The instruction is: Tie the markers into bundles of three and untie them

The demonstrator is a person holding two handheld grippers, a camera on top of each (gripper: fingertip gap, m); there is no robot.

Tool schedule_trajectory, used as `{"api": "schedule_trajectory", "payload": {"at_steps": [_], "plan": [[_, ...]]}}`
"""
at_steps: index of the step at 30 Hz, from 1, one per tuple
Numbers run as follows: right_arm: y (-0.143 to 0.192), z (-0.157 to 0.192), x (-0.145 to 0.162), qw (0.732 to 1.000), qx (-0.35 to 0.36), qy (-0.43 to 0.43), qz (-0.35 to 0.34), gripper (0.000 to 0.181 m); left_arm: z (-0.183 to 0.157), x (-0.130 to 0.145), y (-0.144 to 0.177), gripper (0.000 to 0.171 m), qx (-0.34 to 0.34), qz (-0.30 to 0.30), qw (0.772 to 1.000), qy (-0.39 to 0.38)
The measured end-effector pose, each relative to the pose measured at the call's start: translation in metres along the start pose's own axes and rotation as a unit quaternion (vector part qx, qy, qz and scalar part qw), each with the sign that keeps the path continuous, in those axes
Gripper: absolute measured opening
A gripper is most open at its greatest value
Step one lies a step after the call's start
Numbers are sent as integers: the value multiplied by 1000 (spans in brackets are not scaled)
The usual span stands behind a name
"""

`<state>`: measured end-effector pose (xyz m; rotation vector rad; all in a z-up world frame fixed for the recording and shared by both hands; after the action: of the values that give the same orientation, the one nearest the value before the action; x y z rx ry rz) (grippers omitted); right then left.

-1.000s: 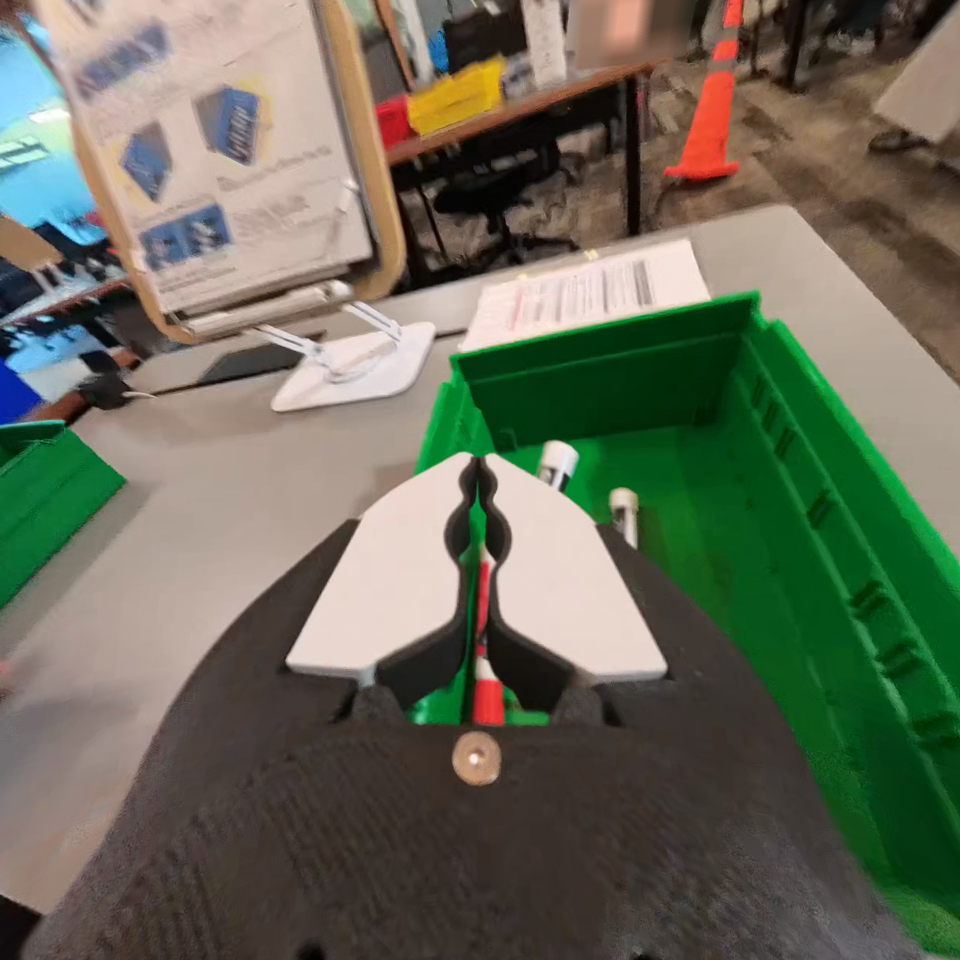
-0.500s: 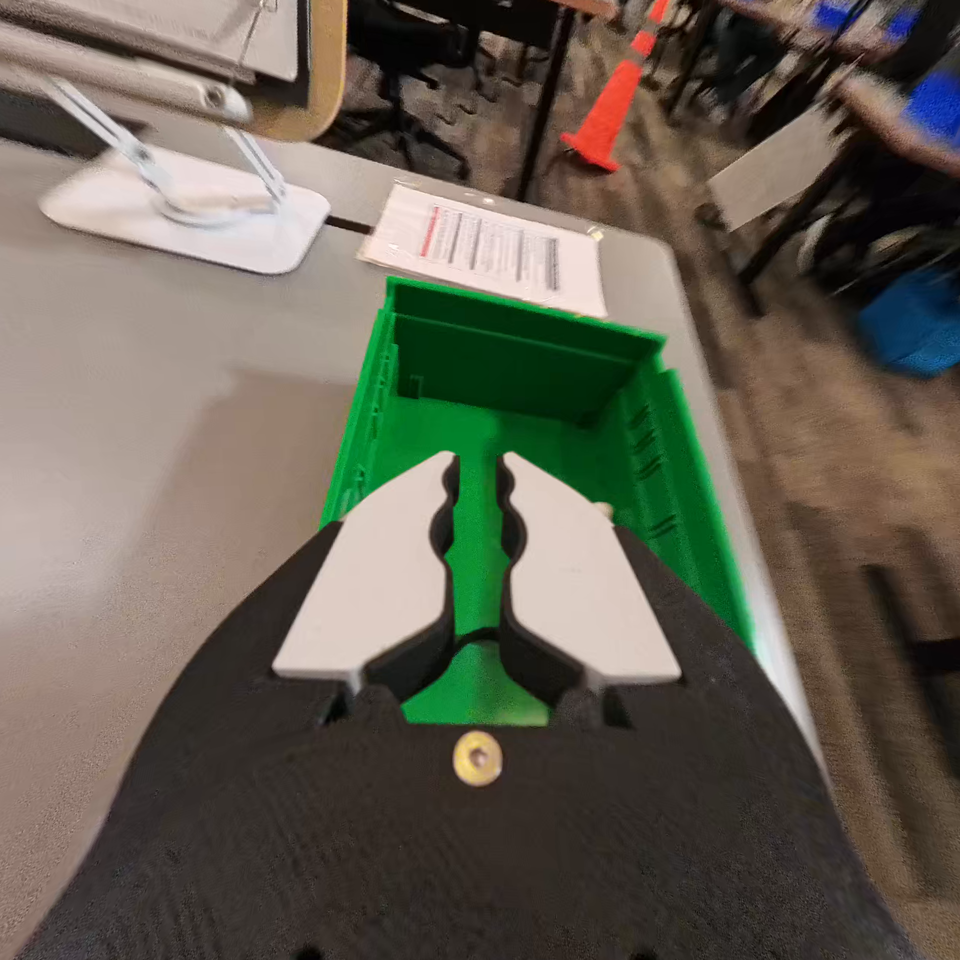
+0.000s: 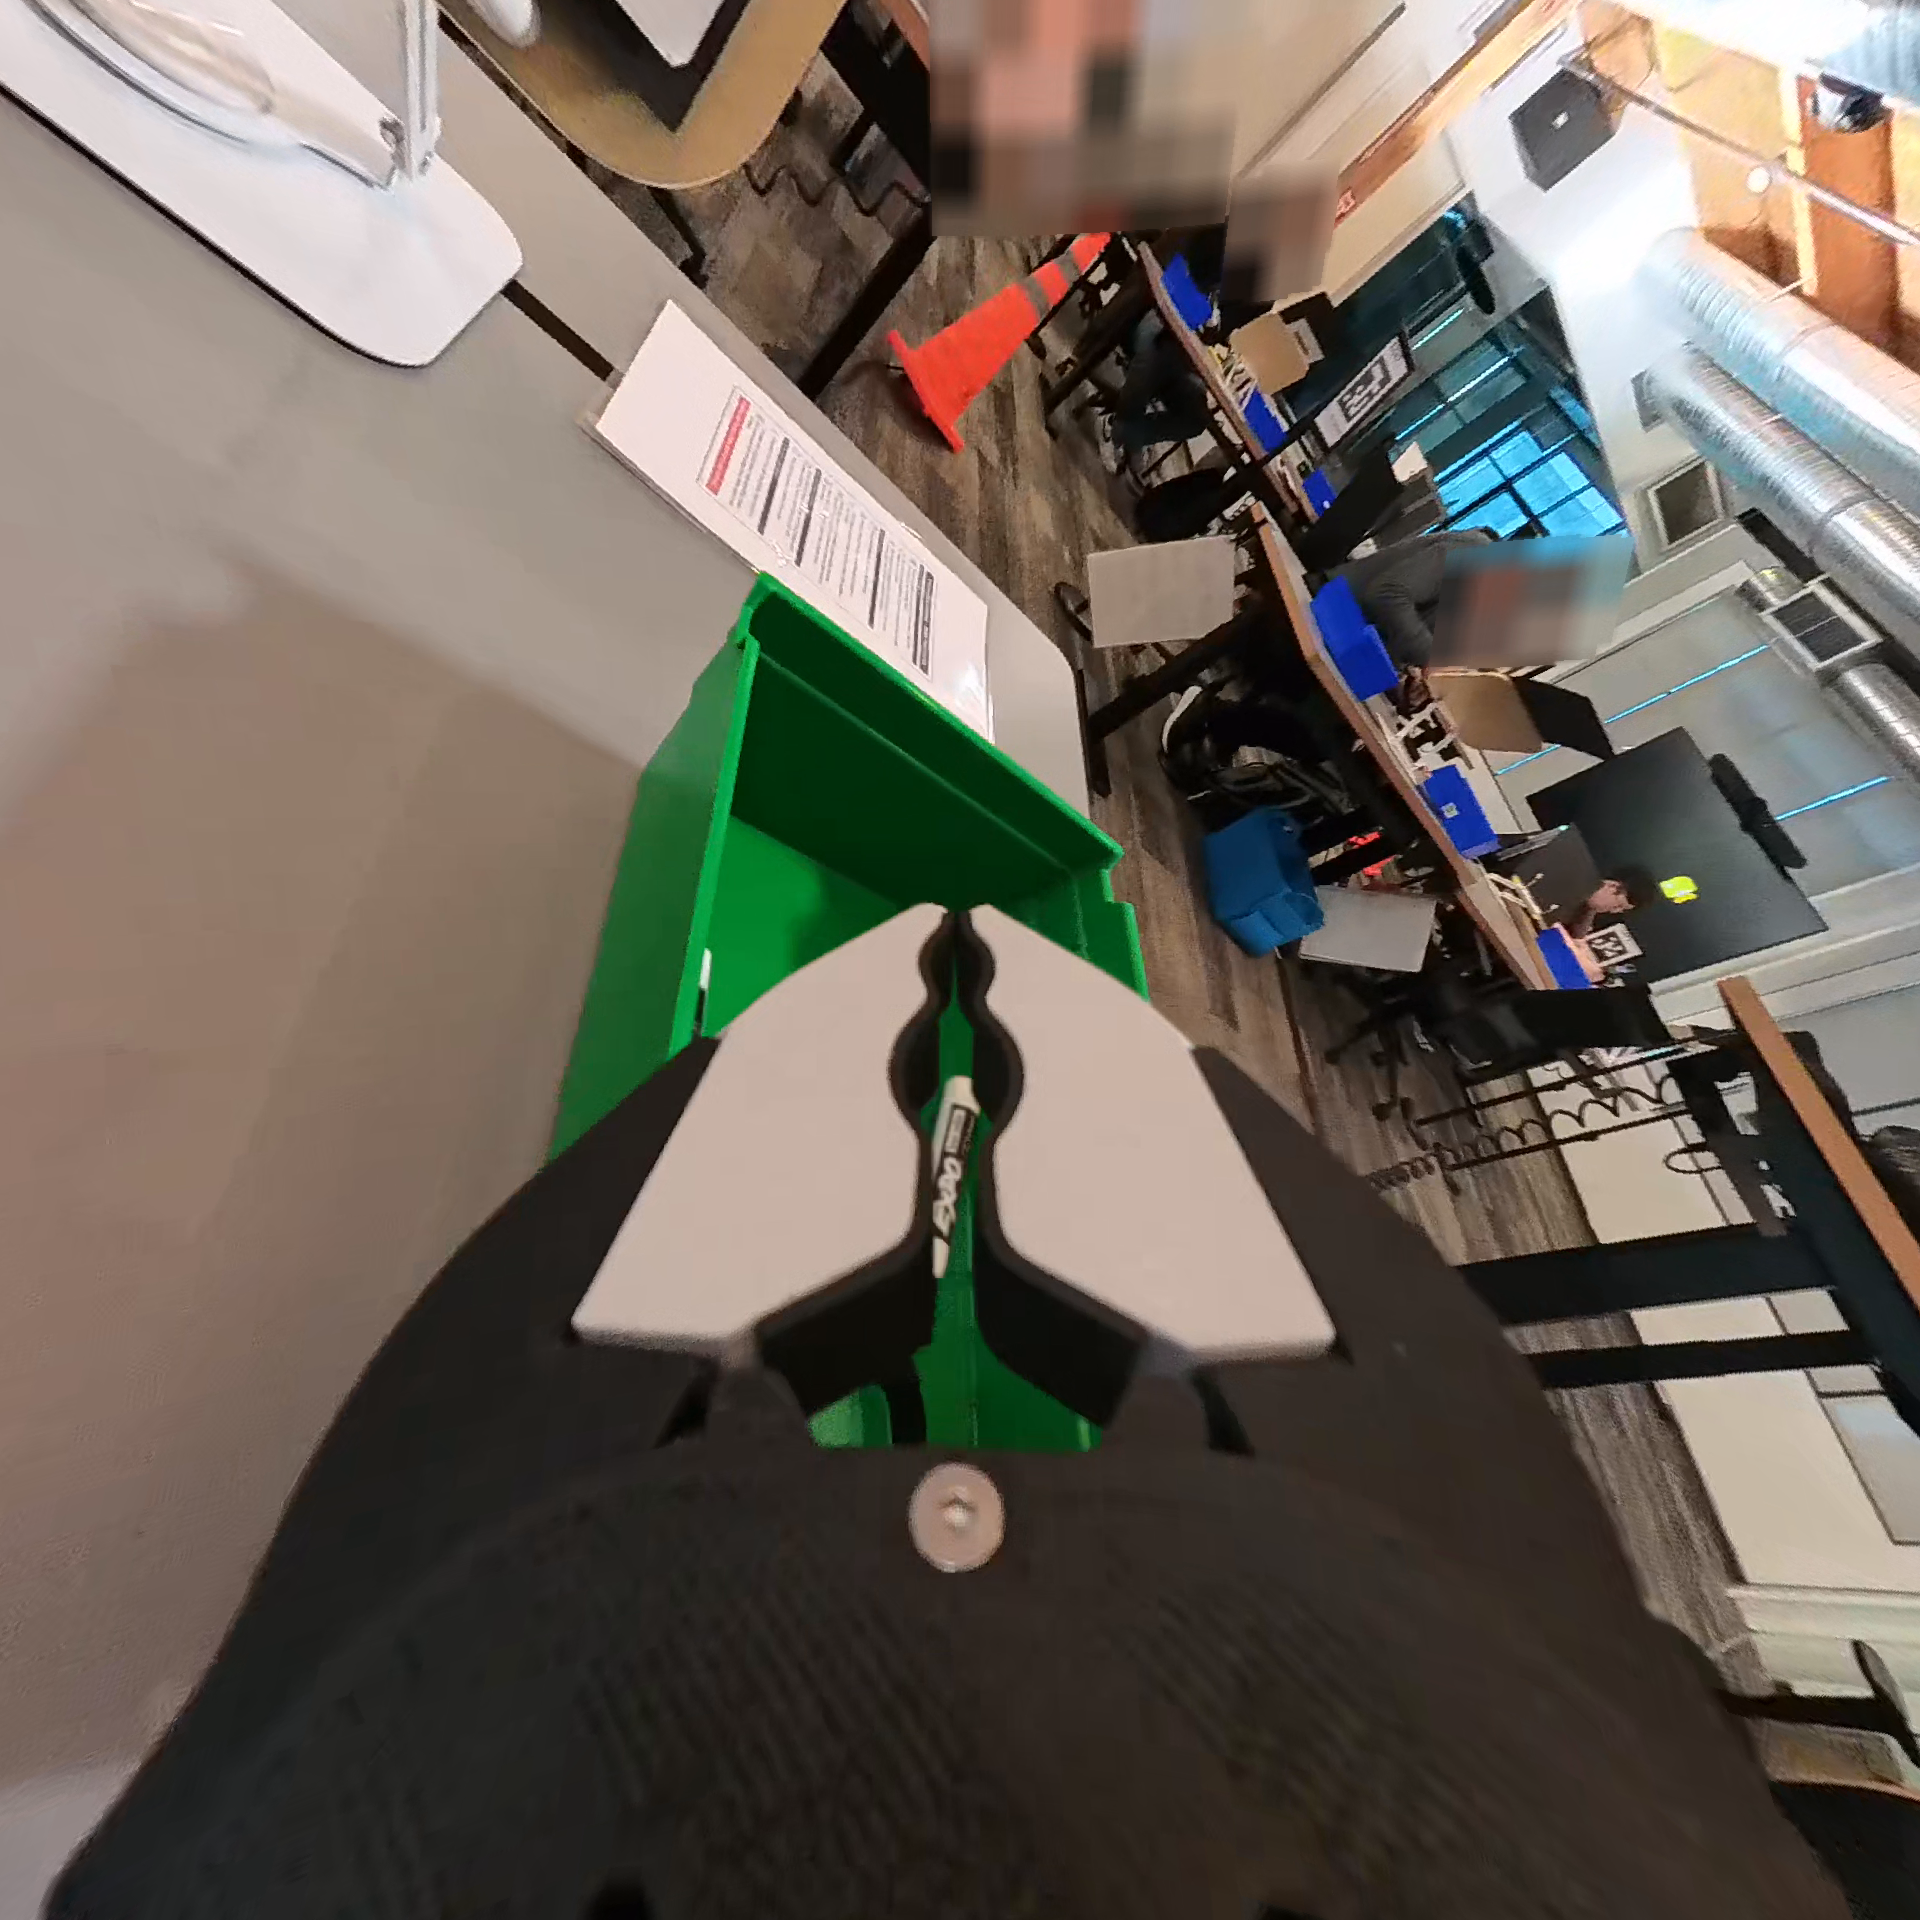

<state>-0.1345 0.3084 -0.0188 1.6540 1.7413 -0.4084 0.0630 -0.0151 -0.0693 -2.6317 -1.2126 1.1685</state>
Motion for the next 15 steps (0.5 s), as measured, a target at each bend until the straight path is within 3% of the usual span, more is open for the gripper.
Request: {"api": "schedule_trajectory", "payload": {"at_steps": [7,15], "plan": [[-3,7,-5,1000,-10,4,-3,0,-2,0,1,0,-79,-2,991,-104],[-12,26,-27,999,-37,18,-27,0,-2,-5,15,0,-138,-27,980,-138]]}}
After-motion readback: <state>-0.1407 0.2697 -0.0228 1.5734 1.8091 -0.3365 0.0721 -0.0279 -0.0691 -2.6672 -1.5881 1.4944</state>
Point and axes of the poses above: each gripper's, where its closed fingertips meet, y back along the fingers, x out of its underside, z = x × y across the jaws, the point moved 6 cm from there along y, back along the fingers, and after that the axes turned 4 degrees about -z, right-handed, at the moved point
